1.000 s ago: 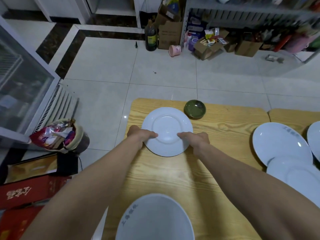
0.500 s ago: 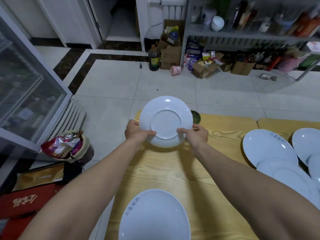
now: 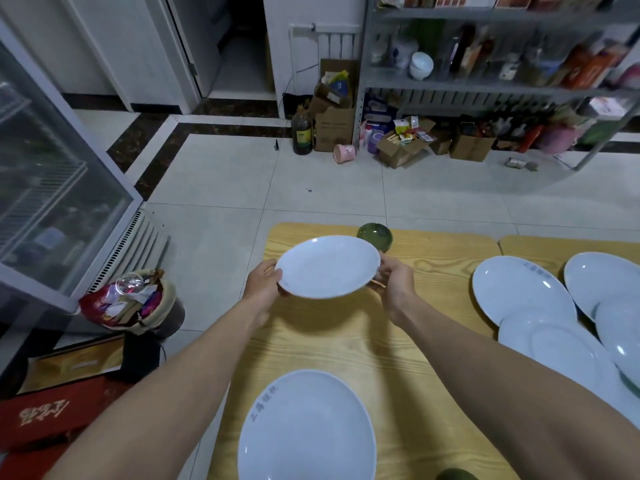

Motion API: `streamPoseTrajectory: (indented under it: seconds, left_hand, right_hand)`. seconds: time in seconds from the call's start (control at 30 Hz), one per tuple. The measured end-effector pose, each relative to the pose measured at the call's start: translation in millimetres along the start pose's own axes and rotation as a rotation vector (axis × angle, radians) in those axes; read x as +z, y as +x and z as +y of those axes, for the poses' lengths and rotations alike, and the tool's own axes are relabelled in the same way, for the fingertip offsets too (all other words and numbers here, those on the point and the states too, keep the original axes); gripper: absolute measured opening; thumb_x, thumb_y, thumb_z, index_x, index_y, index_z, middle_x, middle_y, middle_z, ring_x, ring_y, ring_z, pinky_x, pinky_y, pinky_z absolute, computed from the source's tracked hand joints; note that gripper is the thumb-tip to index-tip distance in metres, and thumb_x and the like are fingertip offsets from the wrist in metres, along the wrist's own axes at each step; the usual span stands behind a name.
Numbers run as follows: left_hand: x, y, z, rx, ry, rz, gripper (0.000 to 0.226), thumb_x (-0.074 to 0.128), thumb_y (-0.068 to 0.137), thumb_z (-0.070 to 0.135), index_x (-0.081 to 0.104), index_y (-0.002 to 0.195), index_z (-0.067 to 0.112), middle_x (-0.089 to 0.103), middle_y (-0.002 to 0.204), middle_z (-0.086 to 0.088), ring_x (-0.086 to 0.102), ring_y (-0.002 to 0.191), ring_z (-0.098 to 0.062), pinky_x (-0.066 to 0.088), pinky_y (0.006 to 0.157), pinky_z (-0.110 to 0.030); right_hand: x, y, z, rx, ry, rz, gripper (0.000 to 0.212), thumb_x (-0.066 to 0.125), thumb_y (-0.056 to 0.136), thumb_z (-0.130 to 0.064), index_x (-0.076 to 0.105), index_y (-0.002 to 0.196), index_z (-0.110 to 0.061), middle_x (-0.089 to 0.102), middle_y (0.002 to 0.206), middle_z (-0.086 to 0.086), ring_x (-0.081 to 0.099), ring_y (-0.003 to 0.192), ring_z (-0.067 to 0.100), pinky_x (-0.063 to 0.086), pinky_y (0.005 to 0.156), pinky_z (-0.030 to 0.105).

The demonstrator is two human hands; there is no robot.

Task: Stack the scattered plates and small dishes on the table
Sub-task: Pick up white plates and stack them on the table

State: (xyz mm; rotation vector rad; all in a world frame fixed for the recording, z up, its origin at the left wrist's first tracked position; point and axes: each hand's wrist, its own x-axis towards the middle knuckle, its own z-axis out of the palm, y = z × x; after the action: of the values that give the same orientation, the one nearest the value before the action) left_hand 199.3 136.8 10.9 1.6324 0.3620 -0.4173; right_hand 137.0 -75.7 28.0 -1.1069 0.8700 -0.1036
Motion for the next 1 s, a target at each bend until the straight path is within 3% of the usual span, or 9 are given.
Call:
streamPoseTrajectory:
  seconds: [0.07, 0.1, 0.17, 0.23, 0.33, 0.5, 0.73, 0.83, 1.0]
  left_hand:
    - [-0.7, 0.8, -13.7, 0.029, 0.028, -0.033, 0.036, 0.045, 0.094, -0.006, 0.067, 0.106, 0.02, 0.07, 0.111, -0.003, 0.064, 0.098, -0.023, 0.055, 0.081, -0.035]
    - [-0.6, 2.0, -21.2, 0.029, 0.034, -0.048, 0.04, 0.045, 0.093, -0.008, 0.067, 0.1, 0.025, 0.071, 0.107, 0.001, 0.065, 0.1, -0.021, 0.053, 0.088, -0.038]
    - [0.1, 6.9, -34.2, 0.022, 0.046, -0.052, 0.042, 0.047, 0.093, -0.007, 0.069, 0.111, 0.024, 0.072, 0.11, 0.004, 0.066, 0.106, -0.018, 0.052, 0.096, -0.039]
    - [-0.2, 15.8, -48.2, 0.013, 0.065, -0.037, 0.046, 0.051, 0.091, -0.006, 0.064, 0.128, 0.018, 0.069, 0.12, 0.003, 0.064, 0.113, -0.015, 0.051, 0.1, -0.037]
    - [-0.3, 23.8, -67.0, -0.018, 0.062, -0.004, 0.047, 0.056, 0.09, -0.007, 0.061, 0.132, 0.014, 0.068, 0.124, 0.0, 0.064, 0.114, -0.015, 0.05, 0.1, -0.033]
    - [1.9, 30.0, -84.2, -0.058, 0.052, 0.026, 0.047, 0.058, 0.09, -0.008, 0.06, 0.133, 0.01, 0.067, 0.126, -0.005, 0.065, 0.111, -0.018, 0.053, 0.098, -0.041]
    - [2.2, 29.7, -83.3, -0.066, 0.038, 0.026, 0.047, 0.057, 0.092, -0.007, 0.058, 0.135, 0.011, 0.066, 0.126, -0.002, 0.066, 0.108, -0.019, 0.058, 0.084, -0.036]
    - [1.2, 30.1, -82.2, -0.067, 0.03, 0.035, 0.046, 0.057, 0.092, -0.007, 0.058, 0.135, 0.012, 0.067, 0.126, -0.003, 0.067, 0.107, -0.02, 0.06, 0.08, -0.037]
    - [-0.9, 22.0, -68.9, -0.047, 0.003, 0.013, 0.046, 0.057, 0.093, -0.006, 0.059, 0.135, 0.014, 0.068, 0.123, 0.0, 0.068, 0.104, -0.02, 0.06, 0.079, -0.038]
  right_hand:
    - [-5.2, 1.4, 12.5, 0.034, -0.084, 0.005, 0.037, 0.04, 0.085, 0.001, 0.071, 0.099, -0.014, 0.068, 0.089, 0.002, 0.058, 0.088, 0.026, 0.052, 0.074, 0.035]
    - [-7.8, 4.1, 19.8, 0.041, -0.142, 0.007, 0.042, 0.041, 0.084, 0.004, 0.072, 0.106, -0.014, 0.069, 0.097, 0.002, 0.059, 0.094, 0.027, 0.054, 0.077, 0.036]
    - [-11.6, 10.7, 33.2, 0.047, -0.257, 0.014, 0.054, 0.042, 0.083, 0.01, 0.067, 0.125, -0.012, 0.068, 0.113, 0.003, 0.061, 0.107, 0.03, 0.055, 0.094, 0.044]
    - [-14.8, 14.4, 42.8, 0.048, -0.34, 0.034, 0.053, 0.043, 0.085, 0.014, 0.066, 0.126, -0.009, 0.068, 0.112, 0.004, 0.061, 0.109, 0.029, 0.052, 0.099, 0.045]
    - [-19.3, 18.8, 56.1, 0.046, -0.385, 0.057, 0.051, 0.044, 0.085, 0.017, 0.068, 0.123, -0.006, 0.068, 0.112, 0.005, 0.061, 0.104, 0.025, 0.053, 0.095, 0.037]
    - [-22.4, 31.2, 71.4, 0.064, -0.425, 0.087, 0.051, 0.044, 0.084, 0.02, 0.067, 0.123, -0.004, 0.068, 0.111, 0.007, 0.062, 0.098, 0.024, 0.053, 0.086, 0.033]
    - [-20.6, 37.0, 75.4, 0.075, -0.416, 0.067, 0.047, 0.051, 0.082, 0.017, 0.071, 0.115, -0.011, 0.069, 0.107, 0.007, 0.063, 0.103, 0.028, 0.055, 0.091, 0.04]
    - [-23.2, 33.0, 72.0, 0.067, -0.412, 0.041, 0.048, 0.059, 0.083, 0.016, 0.065, 0.125, -0.006, 0.066, 0.107, 0.007, 0.061, 0.104, 0.028, 0.054, 0.093, 0.039]
    - [-29.5, 20.7, 61.7, 0.115, -0.338, -0.064, 0.056, 0.059, 0.086, 0.015, 0.054, 0.138, -0.007, 0.069, 0.111, 0.013, 0.069, 0.094, 0.032, 0.062, 0.073, 0.048]
